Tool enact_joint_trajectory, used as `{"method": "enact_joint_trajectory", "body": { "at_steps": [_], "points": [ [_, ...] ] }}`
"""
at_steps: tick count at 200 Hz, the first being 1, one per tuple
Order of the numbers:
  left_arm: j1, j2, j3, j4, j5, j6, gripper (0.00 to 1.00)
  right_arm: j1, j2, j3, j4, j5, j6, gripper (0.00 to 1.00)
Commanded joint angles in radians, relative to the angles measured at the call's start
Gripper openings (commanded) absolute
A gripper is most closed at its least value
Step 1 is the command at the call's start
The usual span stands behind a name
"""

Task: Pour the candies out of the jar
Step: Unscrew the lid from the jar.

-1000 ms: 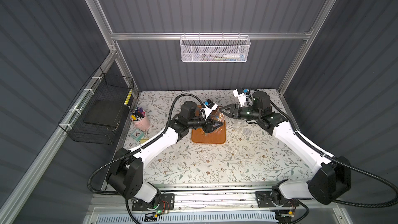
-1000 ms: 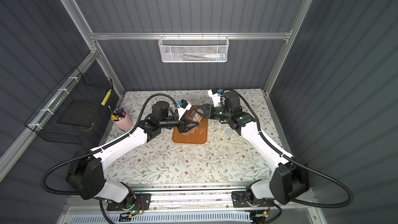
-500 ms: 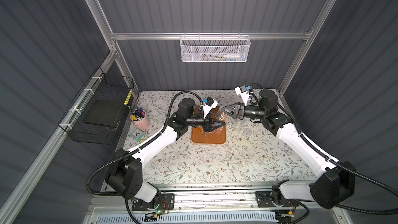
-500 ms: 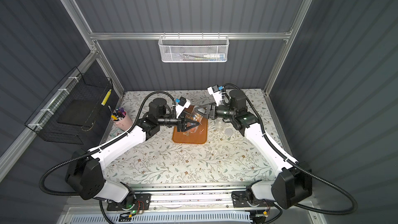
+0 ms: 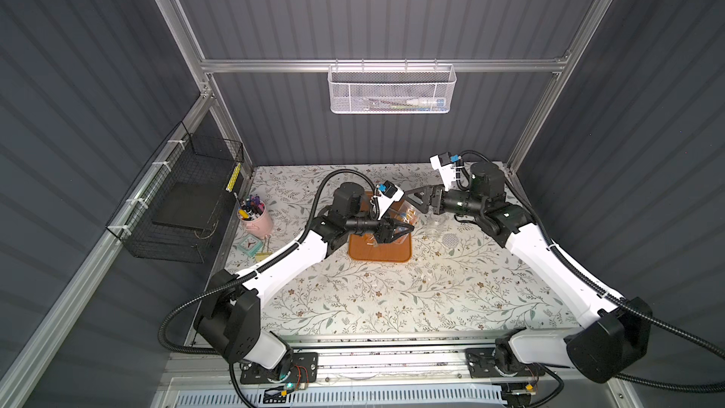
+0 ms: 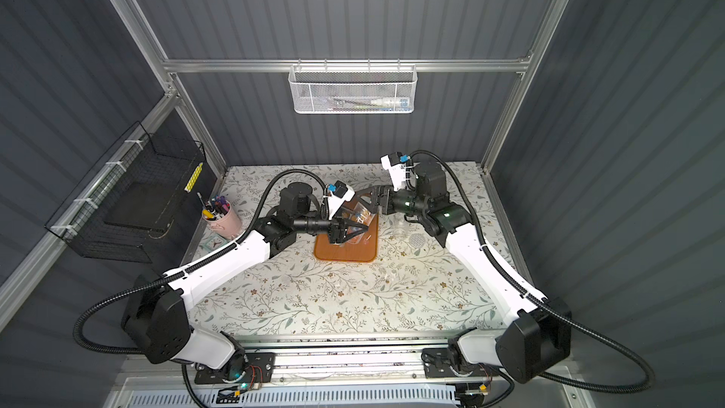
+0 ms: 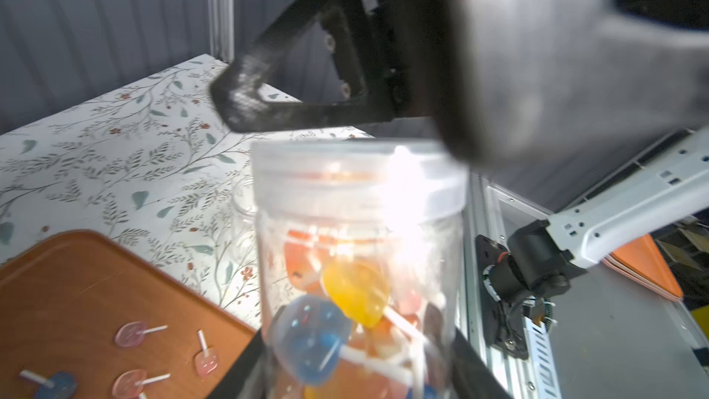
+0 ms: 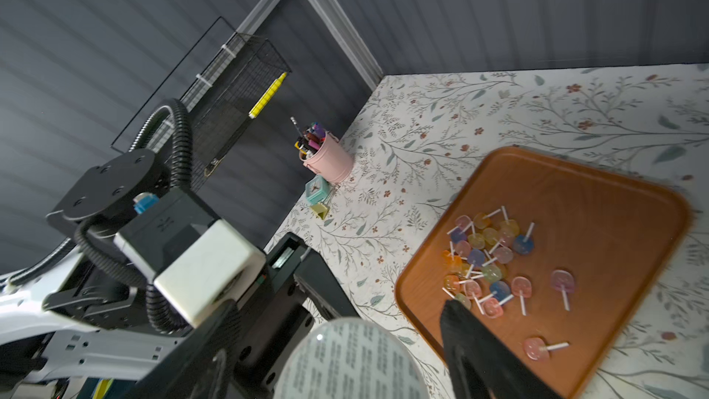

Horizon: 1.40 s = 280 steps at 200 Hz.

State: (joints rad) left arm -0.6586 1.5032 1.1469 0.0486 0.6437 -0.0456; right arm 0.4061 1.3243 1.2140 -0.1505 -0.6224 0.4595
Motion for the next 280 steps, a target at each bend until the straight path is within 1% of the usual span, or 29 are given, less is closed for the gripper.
{"method": "enact_joint_trajectory", "body": {
  "at_steps": [1,16,32,81,121,131,170,184,187,197,207,232,243,256,264,280],
  "points": [
    [-0.003,-0.019,-0.008,0.021,-0.101,0.018,0.0,0.012,-0.013,0.012,-0.053,0.101,0.045,0.83],
    [-0.004,-0.018,-0.01,0.019,-0.143,0.016,0.0,0.027,-0.006,0.014,-0.058,0.137,0.08,0.82],
    [-0.007,-0.017,-0.01,0.018,-0.162,0.018,0.0,0.043,0.005,0.017,-0.055,0.162,0.112,0.82],
    [-0.028,-0.011,-0.004,-0.008,-0.238,0.04,0.0,0.093,0.063,0.062,-0.066,0.243,0.156,0.79],
    [-0.048,-0.009,-0.001,-0.031,-0.302,0.056,0.0,0.115,0.093,0.083,-0.053,0.276,0.191,0.71],
    [-0.05,-0.011,-0.001,-0.033,-0.308,0.056,0.0,0.117,0.093,0.086,-0.056,0.314,0.194,0.69],
    [-0.052,-0.015,-0.009,-0.02,-0.3,0.053,0.0,0.117,0.09,0.081,-0.061,0.311,0.18,0.59],
    [-0.05,-0.021,-0.019,0.002,-0.236,0.049,0.0,0.112,0.076,0.066,-0.028,0.296,0.149,0.57],
    [-0.051,-0.023,-0.022,0.008,-0.219,0.048,0.0,0.111,0.072,0.06,-0.017,0.257,0.142,0.57],
    [-0.05,-0.03,-0.03,0.023,-0.158,0.052,0.0,0.098,0.06,0.042,0.025,0.212,0.119,0.55],
    [-0.05,-0.034,-0.033,0.033,-0.073,0.061,0.0,0.076,0.053,0.027,0.074,0.132,0.103,0.54],
    [-0.043,-0.04,-0.025,0.037,0.104,0.069,0.0,0.029,0.022,-0.027,0.227,-0.074,0.084,0.54],
    [-0.032,-0.038,-0.023,0.053,0.172,0.051,0.0,0.02,0.014,-0.032,0.265,-0.148,0.072,0.54],
    [-0.019,-0.03,-0.028,0.098,0.246,0.008,0.0,0.017,0.006,-0.023,0.273,-0.208,0.049,0.54],
    [-0.012,-0.022,-0.031,0.135,0.283,-0.025,0.0,0.016,0.004,-0.015,0.271,-0.231,0.036,0.54],
    [-0.007,-0.006,-0.033,0.173,0.318,-0.062,0.0,0.014,0.001,-0.006,0.263,-0.261,0.024,0.54]
  ]
}}
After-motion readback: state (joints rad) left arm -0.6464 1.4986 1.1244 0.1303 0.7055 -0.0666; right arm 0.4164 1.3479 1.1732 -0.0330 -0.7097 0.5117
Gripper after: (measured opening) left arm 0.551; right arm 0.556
